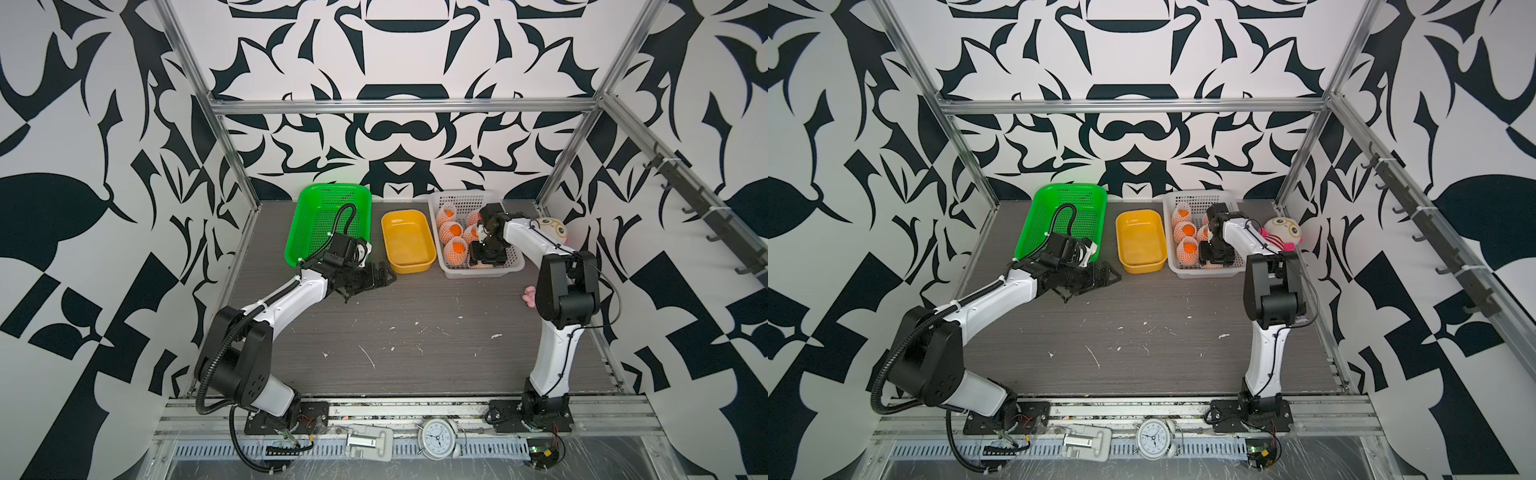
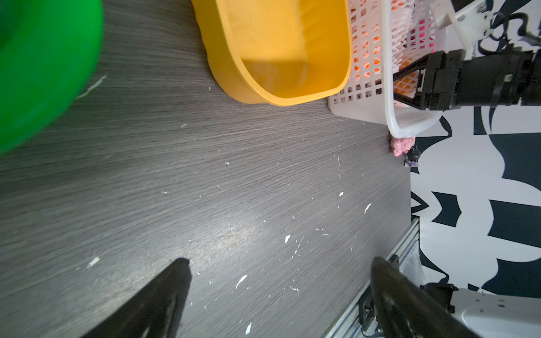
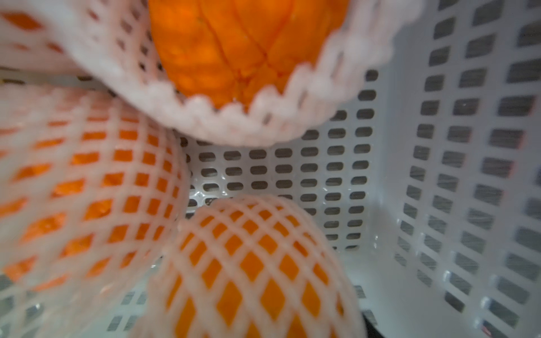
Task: Remove foam nets from oranges
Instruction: Pick up the orange from the basket.
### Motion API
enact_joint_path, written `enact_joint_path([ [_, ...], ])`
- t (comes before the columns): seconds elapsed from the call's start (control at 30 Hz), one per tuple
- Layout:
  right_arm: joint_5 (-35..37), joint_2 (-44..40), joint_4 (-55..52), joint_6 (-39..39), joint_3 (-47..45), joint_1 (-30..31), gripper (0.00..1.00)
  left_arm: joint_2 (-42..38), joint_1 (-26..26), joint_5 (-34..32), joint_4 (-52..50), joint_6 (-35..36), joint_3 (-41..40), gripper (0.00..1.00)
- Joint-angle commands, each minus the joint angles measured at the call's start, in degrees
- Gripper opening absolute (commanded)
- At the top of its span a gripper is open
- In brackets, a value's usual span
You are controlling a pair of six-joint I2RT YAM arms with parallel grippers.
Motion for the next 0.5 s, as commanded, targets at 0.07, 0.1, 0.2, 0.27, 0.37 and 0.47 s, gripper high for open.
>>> enact_joint_path([
  [0.07, 1.4, -6.4, -3.1, -0.2, 5.1, 2.2, 0.49, -2.0, -0.1, 0.5, -3.3, 1.2, 3.8, 0.99],
  [0.1, 1.7, -7.1, -3.7, -0.2, 5.8, 2.1, 0.49, -2.2, 0.0, 1.0, -3.2, 1.3, 4.2, 0.99],
  [0.2, 2.7, -9.4, -6.9, 0.1, 7.2, 2.6, 0.49, -2.9, 0.1, 1.7, -3.4, 1.2, 5.2, 0.99],
  [0.27, 2.9, -11.7, -7.7, 0.6, 5.9, 3.8, 0.48, -3.8, 0.1, 1.5, -4.2, 0.9, 5.3, 0.99],
  [0.37, 4.8, -15.0, -9.4, 1.3, 4.4, 6.8, 0.48, -5.3, 0.1, 2.0, -2.6, -0.8, 3.7, 1.0],
  [0.47, 5.1, -19.4, -9.4, 2.9, 0.5, 10.6, 0.48, -6.0, 0.1, 2.4, -3.8, -0.7, 3.4, 1.0],
])
